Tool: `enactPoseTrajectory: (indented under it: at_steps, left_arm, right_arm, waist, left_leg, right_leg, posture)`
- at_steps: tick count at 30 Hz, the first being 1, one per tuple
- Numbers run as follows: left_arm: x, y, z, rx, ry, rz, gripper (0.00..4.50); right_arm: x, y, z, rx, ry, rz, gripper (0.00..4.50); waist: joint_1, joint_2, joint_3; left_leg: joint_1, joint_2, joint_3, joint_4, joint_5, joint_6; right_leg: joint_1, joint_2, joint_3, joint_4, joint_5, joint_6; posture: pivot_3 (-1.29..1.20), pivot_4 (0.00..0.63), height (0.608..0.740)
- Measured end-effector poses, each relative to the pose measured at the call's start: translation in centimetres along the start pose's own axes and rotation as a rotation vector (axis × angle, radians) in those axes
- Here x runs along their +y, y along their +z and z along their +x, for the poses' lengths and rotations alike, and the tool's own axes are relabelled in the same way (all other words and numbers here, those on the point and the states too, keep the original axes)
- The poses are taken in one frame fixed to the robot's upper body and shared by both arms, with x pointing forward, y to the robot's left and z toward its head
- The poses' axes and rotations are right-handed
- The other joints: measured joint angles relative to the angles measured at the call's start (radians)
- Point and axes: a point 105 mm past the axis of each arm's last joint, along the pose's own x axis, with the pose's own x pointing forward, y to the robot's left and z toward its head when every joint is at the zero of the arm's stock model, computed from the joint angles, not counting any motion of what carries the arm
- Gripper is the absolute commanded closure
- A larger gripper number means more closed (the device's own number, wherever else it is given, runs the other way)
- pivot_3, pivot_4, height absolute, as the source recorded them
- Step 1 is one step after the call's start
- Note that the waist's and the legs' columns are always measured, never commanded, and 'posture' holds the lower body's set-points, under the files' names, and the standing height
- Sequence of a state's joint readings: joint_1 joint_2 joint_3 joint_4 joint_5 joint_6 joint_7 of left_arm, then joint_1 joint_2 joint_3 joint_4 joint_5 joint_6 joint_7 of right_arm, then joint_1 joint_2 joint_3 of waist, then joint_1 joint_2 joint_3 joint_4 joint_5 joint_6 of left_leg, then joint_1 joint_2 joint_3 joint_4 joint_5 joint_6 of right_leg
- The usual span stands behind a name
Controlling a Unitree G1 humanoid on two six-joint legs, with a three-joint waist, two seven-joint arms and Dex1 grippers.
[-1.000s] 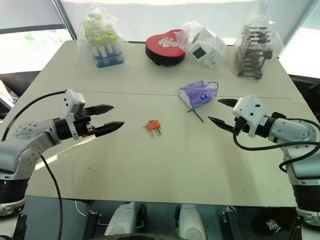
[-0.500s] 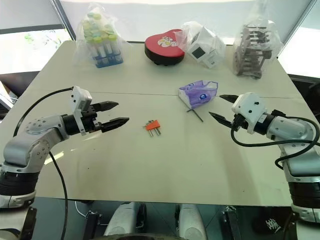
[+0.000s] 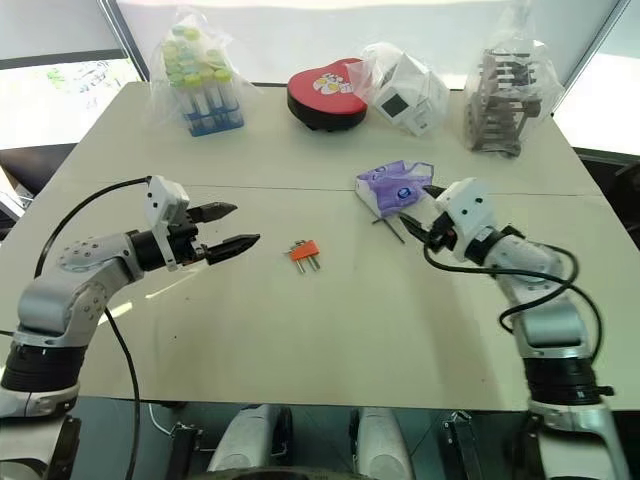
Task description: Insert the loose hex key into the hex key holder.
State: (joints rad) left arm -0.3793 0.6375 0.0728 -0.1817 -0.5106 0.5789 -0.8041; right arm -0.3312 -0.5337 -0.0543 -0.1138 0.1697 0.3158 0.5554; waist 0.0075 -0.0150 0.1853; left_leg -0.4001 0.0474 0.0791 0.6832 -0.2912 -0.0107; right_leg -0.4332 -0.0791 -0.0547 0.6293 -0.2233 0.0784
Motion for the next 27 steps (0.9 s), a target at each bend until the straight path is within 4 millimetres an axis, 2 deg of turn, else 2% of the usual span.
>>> enactPoseTrajectory:
  at_steps: [3,5,7,11,18,23,25,27]
  left_arm:
    - [-0.1,-0.4,-0.1,0.006,0.006,-0.008,0.08]
    - [-0.2,-0.3,-0.1,0.003,0.008,-0.002,0.08]
    - [-0.2,-0.3,-0.3,0.002,0.019,-0.002,0.08]
    - [0.1,-0.2,-0.5,-0.005,0.039,0.000,0.08]
    - [-0.2,-0.3,-0.5,-0.005,0.044,0.000,0.08]
    - [-0.3,-0.5,-0.6,-0.004,0.050,-0.001,0.08]
    - [-0.3,-0.5,-0.6,-0.004,0.055,-0.002,0.00]
    - [-0.4,-0.4,-0.6,-0.006,0.061,0.003,0.00]
  right_arm:
    - [2.3,-0.5,1.8,0.015,-0.008,0.050,1.34]
    - [2.9,-0.2,2.8,0.012,-0.029,0.050,1.34]
    - [2.8,0.0,4.1,0.013,-0.084,0.040,1.34]
    - [2.6,-0.4,5.1,0.023,-0.137,0.009,1.34]
    - [2.2,-1.7,7.3,0.066,-0.190,-0.048,1.34]
    - [2.3,-3.4,8.6,0.117,-0.230,-0.093,1.34]
    - [2.4,-4.0,9.2,0.137,-0.244,-0.098,1.92]
    - [2.3,-3.9,9.7,0.142,-0.253,-0.099,2.68]
  waist:
    - [-0.002,0.000,0.000]
    - [-0.003,0.000,0.000]
    - [-0.003,0.000,0.000]
    - [-0.001,0.000,0.000]
    - [-0.021,0.000,0.000]
    - [-0.026,0.000,0.000]
    - [-0.027,0.000,0.000]
    - [-0.027,0.000,0.000]
  left_leg:
    - [-0.001,0.000,0.000,0.000,0.000,0.000]
    - [-0.001,0.000,0.000,0.000,0.000,0.000]
    - [-0.002,0.000,0.000,0.000,0.000,0.000]
    - [-0.003,0.000,-0.001,0.000,0.000,0.000]
    - [-0.003,0.000,-0.001,0.000,0.000,0.000]
    - [-0.002,0.000,-0.001,0.000,0.000,0.000]
    - [-0.003,0.000,-0.001,0.000,0.000,0.000]
    - [-0.003,0.000,-0.001,0.000,0.000,0.000]
  right_leg:
    - [-0.001,0.000,0.000,0.000,0.000,0.000]
    - [-0.001,0.000,0.000,0.000,0.000,0.000]
    - [-0.001,0.000,0.000,0.000,0.000,0.000]
    - [-0.002,0.000,0.000,0.000,0.000,0.000]
    - [-0.002,0.000,0.000,0.001,0.000,0.000]
    - [-0.002,0.000,0.000,0.001,0.000,0.000]
    - [-0.003,0.000,0.000,0.001,0.000,0.000]
    - [-0.003,0.000,0.000,0.001,0.000,0.000]
  posture:
    - [0.00,0.150,0.740]
    - [0.00,0.150,0.740]
    - [0.00,0.150,0.740]
    - [0.00,0.150,0.740]
    - [0.00,0.150,0.740]
    - [0.00,0.150,0.740]
    - [0.00,0.150,0.740]
    - [0.00,0.150,0.740]
